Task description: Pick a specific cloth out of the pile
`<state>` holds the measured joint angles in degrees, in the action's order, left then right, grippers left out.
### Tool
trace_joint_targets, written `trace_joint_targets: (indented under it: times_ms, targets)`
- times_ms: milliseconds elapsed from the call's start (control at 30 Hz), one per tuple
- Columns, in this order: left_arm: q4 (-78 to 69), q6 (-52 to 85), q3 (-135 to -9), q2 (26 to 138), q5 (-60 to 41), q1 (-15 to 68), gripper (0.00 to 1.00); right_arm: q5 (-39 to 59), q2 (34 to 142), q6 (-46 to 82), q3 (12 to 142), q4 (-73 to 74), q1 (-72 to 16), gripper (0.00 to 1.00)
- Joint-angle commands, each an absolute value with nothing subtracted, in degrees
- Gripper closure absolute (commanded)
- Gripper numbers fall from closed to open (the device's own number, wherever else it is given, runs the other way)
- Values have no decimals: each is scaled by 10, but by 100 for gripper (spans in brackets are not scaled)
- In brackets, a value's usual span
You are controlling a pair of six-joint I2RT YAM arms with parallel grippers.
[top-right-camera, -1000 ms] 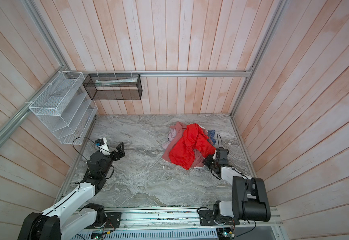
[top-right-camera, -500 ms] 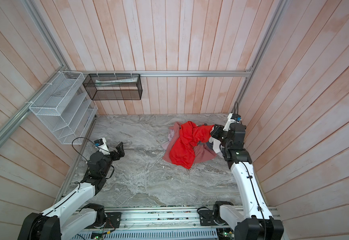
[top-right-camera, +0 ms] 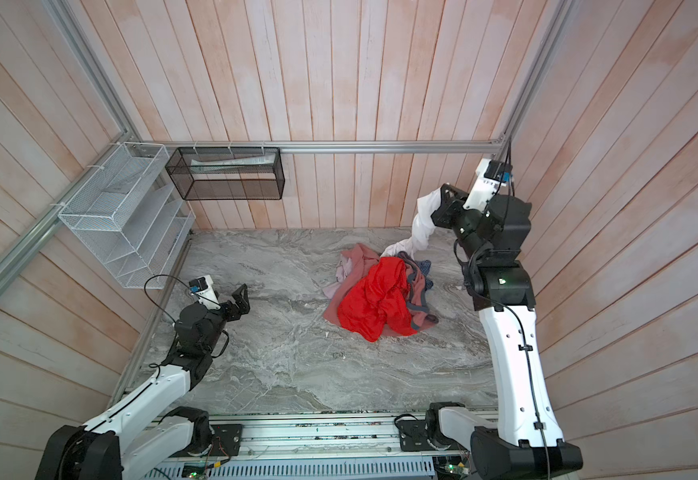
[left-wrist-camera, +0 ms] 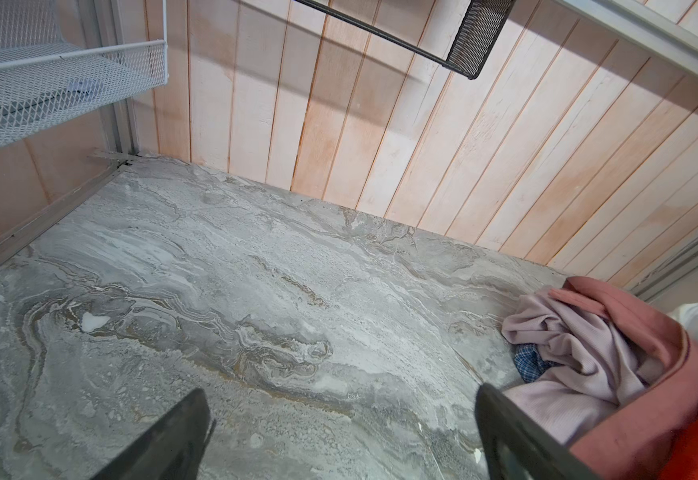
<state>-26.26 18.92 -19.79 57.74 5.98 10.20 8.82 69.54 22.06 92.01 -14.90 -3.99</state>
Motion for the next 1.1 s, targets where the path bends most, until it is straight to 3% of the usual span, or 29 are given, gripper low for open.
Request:
trace_joint_targets:
  times_ms: [0,167,567,767,900,1067]
  targets:
    - [-252,197,-197,572,50,102,0,86,732,191,982,-147,-65,100]
    - [-240,193,-192,558,54,102,0,69,794,164,1072,-165,-120,100]
    - [-233,193,-183,545,60,102,0,14,829,100,1099,-190,-197,100]
    - [-233,195,-180,548,59,102,0,-15,799,64,980,-171,-239,100]
    - [-237,195,-177,550,58,102,0,-89,792,46,875,-152,-233,100]
    - [-237,194,-180,557,56,102,0,-51,823,40,791,-108,-184,100]
